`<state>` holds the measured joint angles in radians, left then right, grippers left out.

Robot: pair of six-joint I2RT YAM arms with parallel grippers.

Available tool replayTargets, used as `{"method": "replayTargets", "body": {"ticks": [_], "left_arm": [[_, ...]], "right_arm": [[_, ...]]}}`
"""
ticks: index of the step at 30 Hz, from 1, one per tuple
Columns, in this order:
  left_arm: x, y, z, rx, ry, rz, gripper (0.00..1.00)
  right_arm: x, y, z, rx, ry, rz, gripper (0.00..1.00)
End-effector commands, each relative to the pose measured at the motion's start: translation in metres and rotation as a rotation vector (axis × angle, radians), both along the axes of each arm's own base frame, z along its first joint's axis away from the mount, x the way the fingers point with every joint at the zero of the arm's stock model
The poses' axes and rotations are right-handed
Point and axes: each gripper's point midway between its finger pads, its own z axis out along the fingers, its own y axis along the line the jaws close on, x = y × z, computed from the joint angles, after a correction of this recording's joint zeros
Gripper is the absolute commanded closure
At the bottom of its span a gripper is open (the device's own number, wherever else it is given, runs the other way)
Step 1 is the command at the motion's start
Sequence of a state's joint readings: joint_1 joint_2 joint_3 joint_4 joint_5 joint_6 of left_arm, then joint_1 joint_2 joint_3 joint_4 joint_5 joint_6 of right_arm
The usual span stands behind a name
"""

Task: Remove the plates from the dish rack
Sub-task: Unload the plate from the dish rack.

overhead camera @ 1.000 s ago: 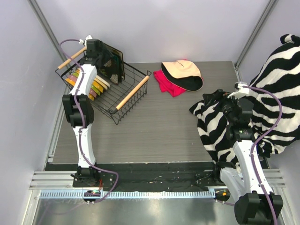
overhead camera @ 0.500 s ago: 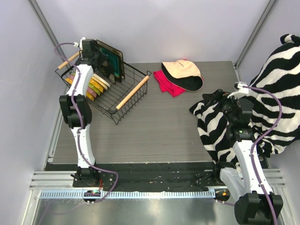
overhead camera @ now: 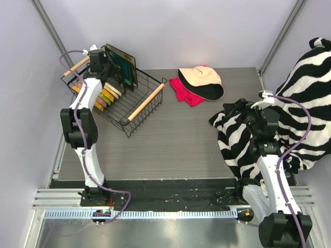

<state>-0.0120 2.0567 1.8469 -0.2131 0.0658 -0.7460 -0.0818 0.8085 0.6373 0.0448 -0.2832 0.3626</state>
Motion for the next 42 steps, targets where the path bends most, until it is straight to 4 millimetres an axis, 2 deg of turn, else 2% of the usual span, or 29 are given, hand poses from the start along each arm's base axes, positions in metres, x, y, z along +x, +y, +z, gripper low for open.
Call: {"method": "replayTargets", "body": {"ticks": [1,4,5,6,8,17,22,31,40,41,42], "left_arm": [[-0.007,-0.009,0.105,0.031,-0.291,-0.071,1.00],[-0.014,-0.009,0.108,0.050,-0.309,-0.078,1.00],[-0.018,-0.009,0.121,0.055,-0.340,-0.081,1.00],[-0.020,-0.009,0.118,0.061,-0.343,-0.087,1.00],[-0.026,-0.010,0.130,0.064,-0.374,-0.090,1.00],[-0.042,-0.006,0.152,0.067,-0.433,-0.068,1.00],[-0.053,-0.005,0.172,0.071,-0.472,-0.062,1.00],[-0.068,-0.016,0.199,0.056,-0.518,-0.123,1.00],[-0.100,-0.025,0.237,0.068,-0.599,-0.183,1.00],[-0.103,-0.025,0.240,0.074,-0.609,-0.185,1.00],[-0.109,-0.026,0.248,0.076,-0.626,-0.189,1.00]], "right_arm": [[-0.001,0.002,0.019,-0.001,-0.073,0.008,0.10],[-0.002,0.002,0.019,-0.001,-0.075,0.011,0.10],[-0.002,0.002,0.019,-0.003,-0.075,0.010,0.10],[-0.002,0.002,0.019,-0.003,-0.075,0.010,0.10],[-0.003,0.002,0.019,-0.002,-0.076,0.008,0.10],[-0.004,0.002,0.020,-0.002,-0.079,0.011,0.10],[-0.004,0.002,0.020,-0.003,-0.080,0.013,0.10],[-0.004,0.003,0.019,0.000,-0.078,0.016,0.10],[-0.003,0.002,0.025,0.009,-0.073,0.009,0.10],[-0.002,0.001,0.021,0.011,-0.045,0.003,0.10],[-0.002,0.001,0.027,0.011,-0.047,0.000,0.10]]}}
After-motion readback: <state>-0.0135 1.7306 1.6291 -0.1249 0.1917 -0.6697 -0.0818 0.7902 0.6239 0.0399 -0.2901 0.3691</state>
